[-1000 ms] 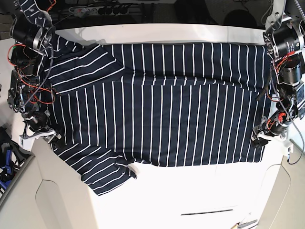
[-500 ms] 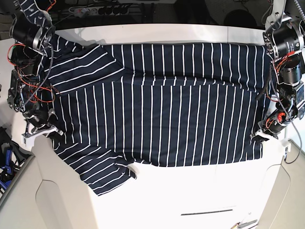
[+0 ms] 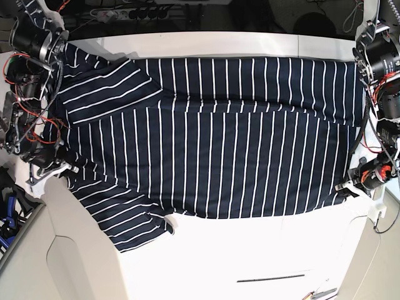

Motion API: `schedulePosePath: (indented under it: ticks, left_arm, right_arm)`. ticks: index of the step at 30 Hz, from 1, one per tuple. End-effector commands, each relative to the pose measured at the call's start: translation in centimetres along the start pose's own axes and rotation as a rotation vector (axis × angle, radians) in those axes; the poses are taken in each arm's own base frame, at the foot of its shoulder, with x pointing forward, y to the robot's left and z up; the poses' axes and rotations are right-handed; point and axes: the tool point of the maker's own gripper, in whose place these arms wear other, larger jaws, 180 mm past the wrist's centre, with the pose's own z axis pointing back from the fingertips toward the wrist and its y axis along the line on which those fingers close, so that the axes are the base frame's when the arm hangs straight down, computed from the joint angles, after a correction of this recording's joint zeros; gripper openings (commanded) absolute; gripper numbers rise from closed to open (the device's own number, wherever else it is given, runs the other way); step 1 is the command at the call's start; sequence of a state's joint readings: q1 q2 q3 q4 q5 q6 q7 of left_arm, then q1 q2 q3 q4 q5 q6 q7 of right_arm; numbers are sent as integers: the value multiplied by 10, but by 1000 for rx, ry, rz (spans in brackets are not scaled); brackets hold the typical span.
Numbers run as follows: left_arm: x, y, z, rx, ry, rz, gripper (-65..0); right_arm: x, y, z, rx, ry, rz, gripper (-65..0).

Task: Fold the T-shirt properly
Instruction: 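Lift the hem half with both grippers and fold it over toward the collar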

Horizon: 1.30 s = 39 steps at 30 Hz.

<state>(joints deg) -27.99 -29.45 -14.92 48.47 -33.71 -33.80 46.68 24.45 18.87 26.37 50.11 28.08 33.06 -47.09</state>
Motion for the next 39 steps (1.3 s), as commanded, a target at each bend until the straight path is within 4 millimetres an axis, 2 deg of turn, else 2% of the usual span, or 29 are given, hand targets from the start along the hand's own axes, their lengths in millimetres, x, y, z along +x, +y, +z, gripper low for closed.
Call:
schedulePosePath:
  ticks: [1,5,9,15,19,24,27,31,38,39]
  left_arm:
    - [29,0,12,-5,-61,-25,-650]
    - [29,8,23,18,-54,-64,-650]
    - [23,17,40,32,-52,-96,-650]
    - [3,14,57,29,-27,-168,-650]
    - [-18,15,69,60,1,-210,-650]
    - [-35,19,84,85,7,-227,-650]
    - [-41,21,93,92,7,-230,-650]
    - [-57,16,99,78,38,-248,-650]
    - [-74,12,100,57,65,-251,-650]
    - [-75,12,100,58,69,-250,-650]
  right_arm:
    - [36,1,15,5,-83,35,-650]
    - [46,-4,34,2,-93,62,-650]
    - [41,-8,53,8,-84,81,-650]
    - [25,-11,76,6,-85,126,-650]
    - [5,-17,90,-26,-72,148,-650]
    - [-16,-25,106,-26,-76,112,-650]
    - [-28,-35,114,-45,-70,83,-650]
    - [-46,-44,119,-64,-47,55,-650]
    - [-57,-45,114,-78,-23,51,-650]
    - [-57,-46,114,-84,-20,55,-599]
